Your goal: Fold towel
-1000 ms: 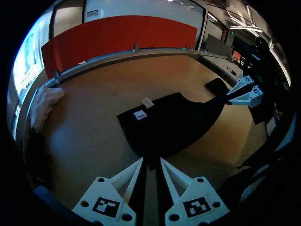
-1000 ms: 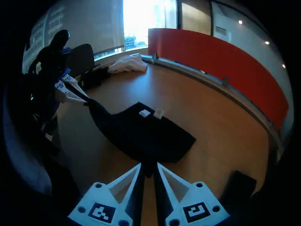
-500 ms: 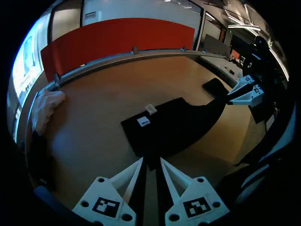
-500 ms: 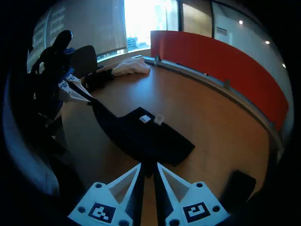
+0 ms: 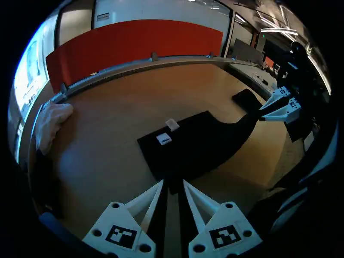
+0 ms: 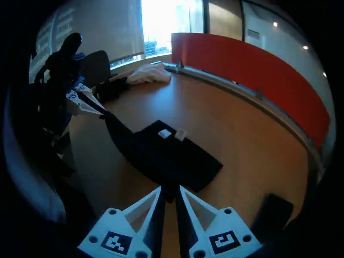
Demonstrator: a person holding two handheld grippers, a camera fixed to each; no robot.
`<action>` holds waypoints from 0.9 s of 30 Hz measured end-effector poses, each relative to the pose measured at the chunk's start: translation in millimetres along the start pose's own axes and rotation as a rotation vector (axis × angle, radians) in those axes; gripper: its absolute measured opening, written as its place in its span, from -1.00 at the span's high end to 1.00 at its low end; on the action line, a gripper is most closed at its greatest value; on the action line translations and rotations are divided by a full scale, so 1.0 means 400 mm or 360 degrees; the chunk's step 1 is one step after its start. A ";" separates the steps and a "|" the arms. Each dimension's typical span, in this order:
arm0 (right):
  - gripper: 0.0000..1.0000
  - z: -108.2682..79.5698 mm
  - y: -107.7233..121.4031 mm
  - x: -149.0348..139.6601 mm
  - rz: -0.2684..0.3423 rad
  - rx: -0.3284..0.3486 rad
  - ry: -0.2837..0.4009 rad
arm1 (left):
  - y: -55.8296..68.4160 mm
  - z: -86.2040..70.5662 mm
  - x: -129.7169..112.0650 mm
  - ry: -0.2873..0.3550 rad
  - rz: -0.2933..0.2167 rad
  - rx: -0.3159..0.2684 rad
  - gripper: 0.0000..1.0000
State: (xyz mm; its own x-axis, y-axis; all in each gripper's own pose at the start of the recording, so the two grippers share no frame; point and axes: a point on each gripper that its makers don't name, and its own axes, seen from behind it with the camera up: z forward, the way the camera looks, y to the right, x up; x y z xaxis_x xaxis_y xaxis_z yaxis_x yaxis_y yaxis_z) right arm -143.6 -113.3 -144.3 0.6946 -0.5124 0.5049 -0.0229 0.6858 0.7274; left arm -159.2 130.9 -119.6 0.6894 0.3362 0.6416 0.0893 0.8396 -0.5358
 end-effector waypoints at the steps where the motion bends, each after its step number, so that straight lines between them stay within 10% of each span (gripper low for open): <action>1: 0.70 0.004 0.003 -0.003 0.0005 0.0000 -0.0009 | -0.002 0.004 0.002 0.0001 -0.0002 0.0001 0.68; 27: 0.70 0.113 0.117 -0.045 0.0149 -0.0024 -0.0120 | -0.049 0.166 0.019 -0.0014 -0.0029 0.0019 0.68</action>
State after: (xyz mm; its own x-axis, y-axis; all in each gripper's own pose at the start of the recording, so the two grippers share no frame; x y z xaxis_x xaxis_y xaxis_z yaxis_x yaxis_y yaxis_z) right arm -189.7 -95.4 -98.4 0.6338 -0.4830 0.6042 -0.0738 0.7398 0.6688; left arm -203.6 145.3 -67.8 0.6816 0.3245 0.6558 0.0930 0.8506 -0.5175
